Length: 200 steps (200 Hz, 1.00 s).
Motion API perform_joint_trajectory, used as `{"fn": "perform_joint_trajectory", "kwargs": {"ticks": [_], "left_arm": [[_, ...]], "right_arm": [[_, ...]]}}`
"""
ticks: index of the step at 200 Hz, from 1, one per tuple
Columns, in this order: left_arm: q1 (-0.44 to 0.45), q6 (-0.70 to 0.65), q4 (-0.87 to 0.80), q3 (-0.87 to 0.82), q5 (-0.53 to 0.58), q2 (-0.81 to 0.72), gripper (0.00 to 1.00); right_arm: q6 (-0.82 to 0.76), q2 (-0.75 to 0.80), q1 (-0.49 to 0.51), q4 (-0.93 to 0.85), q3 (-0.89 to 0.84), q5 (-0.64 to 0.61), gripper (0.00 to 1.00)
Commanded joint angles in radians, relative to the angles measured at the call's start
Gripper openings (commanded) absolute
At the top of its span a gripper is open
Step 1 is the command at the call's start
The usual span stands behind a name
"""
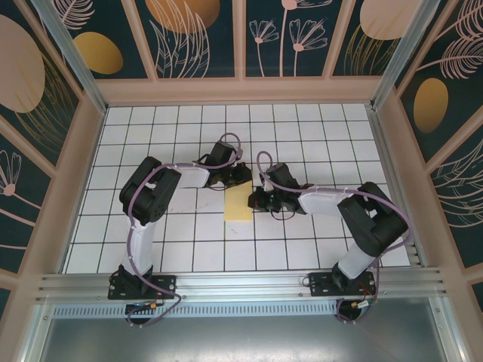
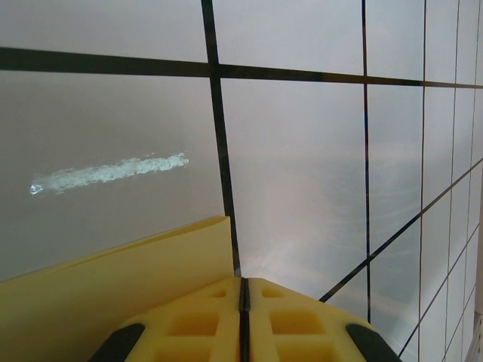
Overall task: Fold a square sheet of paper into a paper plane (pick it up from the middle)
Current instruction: First fold in half a square sheet of paper at the center of the table.
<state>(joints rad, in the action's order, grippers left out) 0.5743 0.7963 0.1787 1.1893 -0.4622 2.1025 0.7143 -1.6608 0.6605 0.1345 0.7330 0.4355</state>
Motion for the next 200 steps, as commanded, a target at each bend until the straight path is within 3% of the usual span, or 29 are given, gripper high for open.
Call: {"fn": "perform_joint_trajectory", "kwargs": {"ticks": [1,68,97,152,200], "left_arm": [[-0.007,-0.020,-0.058,-0.030,0.083,0.031,0.12],[-0.007,-0.017,-0.052,-0.030,0.089,0.030,0.12],[-0.007,-0.023,-0.048,-0.025,0.075,0.022,0.12],[-0.008,-0.011,-0.023,0.037,-0.026,-0.129,0.23],[-0.008,0.035,-0.027,-0.086,0.097,-0.276,0.22]], "right_arm": [[0.025,-0.073,-0.007,0.045,0.031,0.009,0.05],[-0.045,-0.011,0.047,-0.077,-0.084,0.097,0.05],[-0.079,0.061,0.067,-0.121,-0.109,0.080,0.05],[-0.032,0.220,-0.052,-0.020,-0.122,-0.067,0.06],[-0.054,0.148,-0.163,0.054,-0.062,-0.047,0.05]]}}
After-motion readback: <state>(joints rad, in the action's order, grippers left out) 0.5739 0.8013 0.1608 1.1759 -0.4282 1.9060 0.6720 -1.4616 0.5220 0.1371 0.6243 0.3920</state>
